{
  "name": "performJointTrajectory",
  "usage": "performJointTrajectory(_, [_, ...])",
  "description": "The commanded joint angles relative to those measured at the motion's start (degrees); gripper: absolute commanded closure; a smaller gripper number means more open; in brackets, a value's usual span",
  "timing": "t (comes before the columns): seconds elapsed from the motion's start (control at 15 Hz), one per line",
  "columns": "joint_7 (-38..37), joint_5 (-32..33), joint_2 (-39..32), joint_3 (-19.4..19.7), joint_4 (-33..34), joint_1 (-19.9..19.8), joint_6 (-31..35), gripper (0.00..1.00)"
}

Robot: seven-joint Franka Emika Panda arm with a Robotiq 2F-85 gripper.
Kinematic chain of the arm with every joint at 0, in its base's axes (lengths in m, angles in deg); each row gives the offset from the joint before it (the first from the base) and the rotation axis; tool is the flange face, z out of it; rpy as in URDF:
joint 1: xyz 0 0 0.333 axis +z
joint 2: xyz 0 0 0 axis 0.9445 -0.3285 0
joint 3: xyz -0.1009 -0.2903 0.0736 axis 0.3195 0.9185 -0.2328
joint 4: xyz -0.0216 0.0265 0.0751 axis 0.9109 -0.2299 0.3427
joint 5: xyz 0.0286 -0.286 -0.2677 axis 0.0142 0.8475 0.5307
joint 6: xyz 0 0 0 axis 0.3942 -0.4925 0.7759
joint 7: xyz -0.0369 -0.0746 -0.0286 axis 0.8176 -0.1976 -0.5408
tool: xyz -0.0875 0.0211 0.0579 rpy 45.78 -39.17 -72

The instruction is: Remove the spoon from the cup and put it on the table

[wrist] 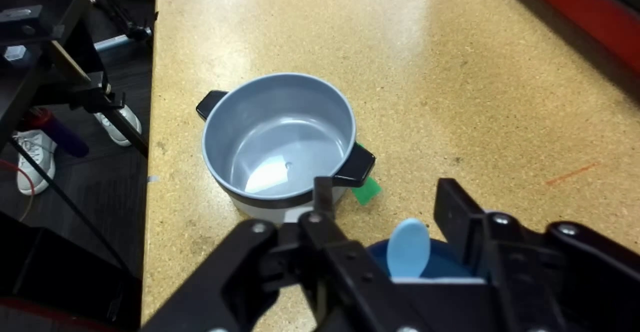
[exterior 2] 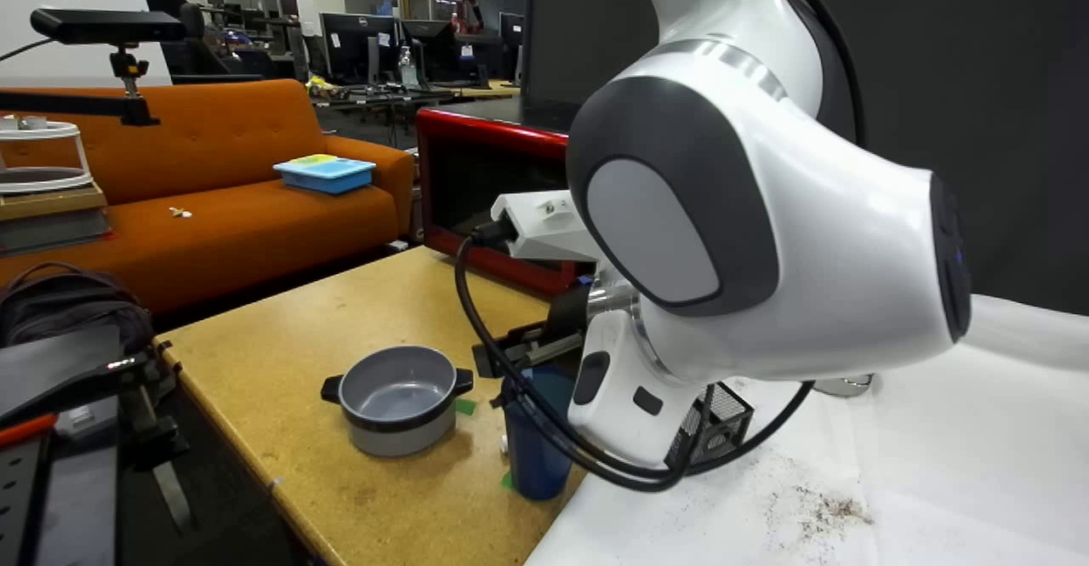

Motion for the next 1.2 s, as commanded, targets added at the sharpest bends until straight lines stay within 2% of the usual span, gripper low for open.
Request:
performJointTrajectory(0.0, [0.3,0.3,0.3,0.2,0.0,-0.3,-1.4,0.75])
performJointTrajectory(0.13, [0.2,0.3,0.1,0.2,0.3,-0.5,-1.7,0.86])
performJointTrajectory(0.2, [0.2,0.3,0.0,0.1,0.4,-0.5,-1.9,0.95])
performJointTrajectory(0.33, [0.3,0.4,0.0,0.1,0.5,-0.6,-2.2,1.0])
performJointTrajectory(0.6, [0.3,0.8,0.5,0.3,0.5,-0.4,-2.6,1.0])
performJointTrajectory(0.67, [0.3,0.9,0.6,0.3,0.5,-0.3,-2.7,0.74])
performJointTrajectory(0.8, [0.5,1.2,1.4,0.5,-0.4,-0.1,-2.7,0.67])
performJointTrajectory(1.13, [1.2,2.2,1.1,0.9,-0.4,-0.5,-3.4,0.32])
